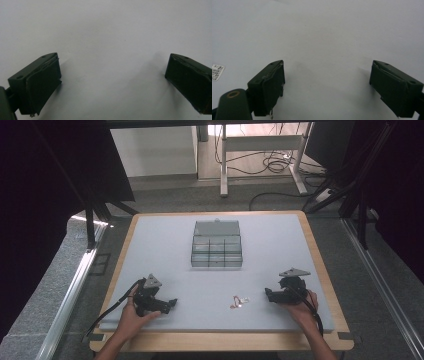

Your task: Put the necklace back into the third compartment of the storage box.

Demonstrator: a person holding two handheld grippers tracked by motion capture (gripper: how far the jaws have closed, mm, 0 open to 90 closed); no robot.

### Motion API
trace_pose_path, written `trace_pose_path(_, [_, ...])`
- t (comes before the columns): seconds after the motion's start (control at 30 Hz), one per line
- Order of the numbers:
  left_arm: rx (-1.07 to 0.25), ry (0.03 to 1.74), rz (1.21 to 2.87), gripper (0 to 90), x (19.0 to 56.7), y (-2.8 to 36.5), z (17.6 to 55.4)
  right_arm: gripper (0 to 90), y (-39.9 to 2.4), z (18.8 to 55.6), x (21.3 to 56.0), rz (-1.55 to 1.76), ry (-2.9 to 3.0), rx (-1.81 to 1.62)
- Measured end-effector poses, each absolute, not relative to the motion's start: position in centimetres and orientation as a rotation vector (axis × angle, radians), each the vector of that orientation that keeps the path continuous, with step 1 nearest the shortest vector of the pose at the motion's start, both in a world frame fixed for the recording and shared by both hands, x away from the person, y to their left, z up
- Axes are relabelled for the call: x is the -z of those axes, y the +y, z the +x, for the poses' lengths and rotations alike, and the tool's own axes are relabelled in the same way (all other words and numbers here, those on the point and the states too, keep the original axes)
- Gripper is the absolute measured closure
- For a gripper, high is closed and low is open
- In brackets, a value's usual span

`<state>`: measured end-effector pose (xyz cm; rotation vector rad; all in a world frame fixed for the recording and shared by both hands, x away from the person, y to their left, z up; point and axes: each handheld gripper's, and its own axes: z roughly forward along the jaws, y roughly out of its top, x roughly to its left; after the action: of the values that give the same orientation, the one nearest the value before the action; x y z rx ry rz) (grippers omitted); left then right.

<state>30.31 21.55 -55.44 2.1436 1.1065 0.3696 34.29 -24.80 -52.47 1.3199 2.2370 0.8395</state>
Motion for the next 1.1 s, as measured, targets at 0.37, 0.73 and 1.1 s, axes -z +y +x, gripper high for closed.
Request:
trace_pose_path(0.37, [-0.370,1.106,2.142,0.0,55.5,21.5,30.3,16.7,-23.0,32.9,50.9,1.249,2.266,-0.912])
trace_pose_path(0.73, [-0.371,1.106,2.142,0.0,55.5,21.5,30.3,20.8,-22.7,32.2,49.9,1.216,2.285,-0.966])
trace_pose_path(1.1, [-0.371,1.107,2.141,0.0,55.5,21.5,30.3,25.1,-21.7,31.2,47.6,1.133,2.302,-1.063])
